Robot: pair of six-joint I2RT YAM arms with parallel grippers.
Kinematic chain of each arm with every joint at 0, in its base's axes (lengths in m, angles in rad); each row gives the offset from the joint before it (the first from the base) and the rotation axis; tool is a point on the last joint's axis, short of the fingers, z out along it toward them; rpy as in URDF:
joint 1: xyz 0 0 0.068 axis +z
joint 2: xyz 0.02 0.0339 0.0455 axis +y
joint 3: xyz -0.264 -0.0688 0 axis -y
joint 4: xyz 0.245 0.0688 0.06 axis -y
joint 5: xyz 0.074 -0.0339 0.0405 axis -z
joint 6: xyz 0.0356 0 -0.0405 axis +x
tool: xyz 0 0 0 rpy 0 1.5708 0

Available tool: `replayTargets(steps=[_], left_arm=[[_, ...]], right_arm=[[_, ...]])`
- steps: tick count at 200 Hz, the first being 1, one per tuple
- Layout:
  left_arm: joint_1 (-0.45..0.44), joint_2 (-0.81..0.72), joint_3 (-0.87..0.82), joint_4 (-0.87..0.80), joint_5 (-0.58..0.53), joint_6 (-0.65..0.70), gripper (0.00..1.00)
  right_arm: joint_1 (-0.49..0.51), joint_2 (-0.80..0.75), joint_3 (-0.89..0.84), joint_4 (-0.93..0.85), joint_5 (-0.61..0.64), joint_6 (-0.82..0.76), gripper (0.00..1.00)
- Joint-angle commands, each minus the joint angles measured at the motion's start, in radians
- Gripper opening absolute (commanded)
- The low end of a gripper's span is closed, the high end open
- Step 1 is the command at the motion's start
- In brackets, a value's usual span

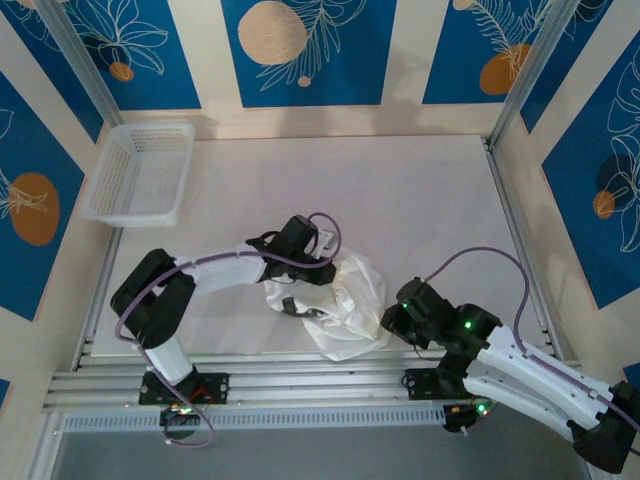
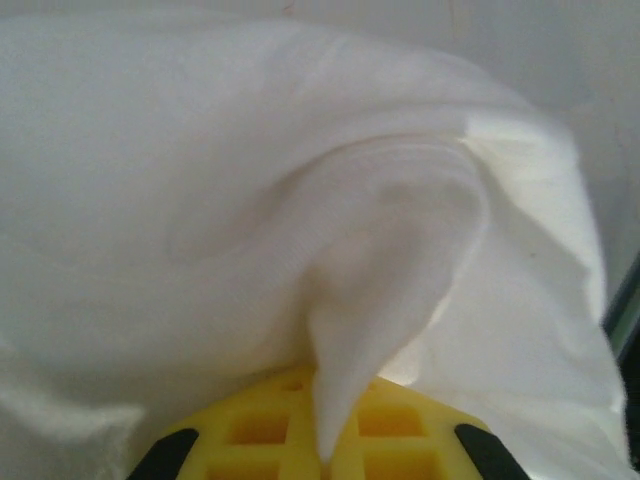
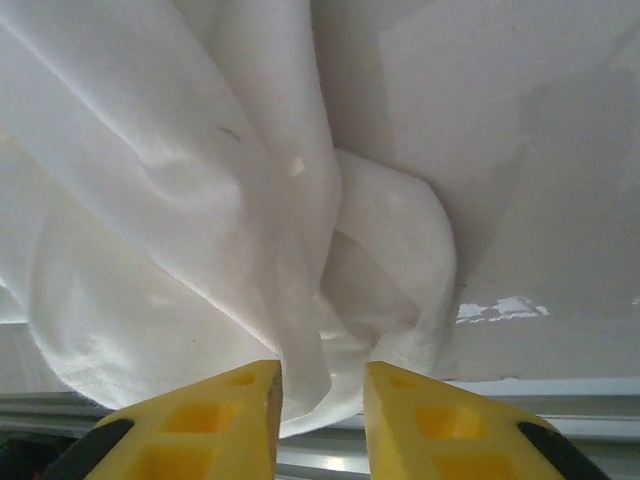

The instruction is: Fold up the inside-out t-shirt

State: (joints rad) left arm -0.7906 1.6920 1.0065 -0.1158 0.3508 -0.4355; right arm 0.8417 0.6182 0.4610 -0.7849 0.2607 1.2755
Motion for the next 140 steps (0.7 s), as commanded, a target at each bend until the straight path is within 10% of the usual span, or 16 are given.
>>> replayTargets(steps=[1,140], left_arm=[[-0.004,-0.044,-0.009,0.047,0.047,0.017,0.02],[-0.004,-0.103,-0.016,0.059,0.062,0.055,0.00]], right_arm=[[-0.004,0.009,0.061,-0.008,0.017,-0.098,0.34],[0.142,0.479,0.255,0.145,0.011,-0.243,0.57]])
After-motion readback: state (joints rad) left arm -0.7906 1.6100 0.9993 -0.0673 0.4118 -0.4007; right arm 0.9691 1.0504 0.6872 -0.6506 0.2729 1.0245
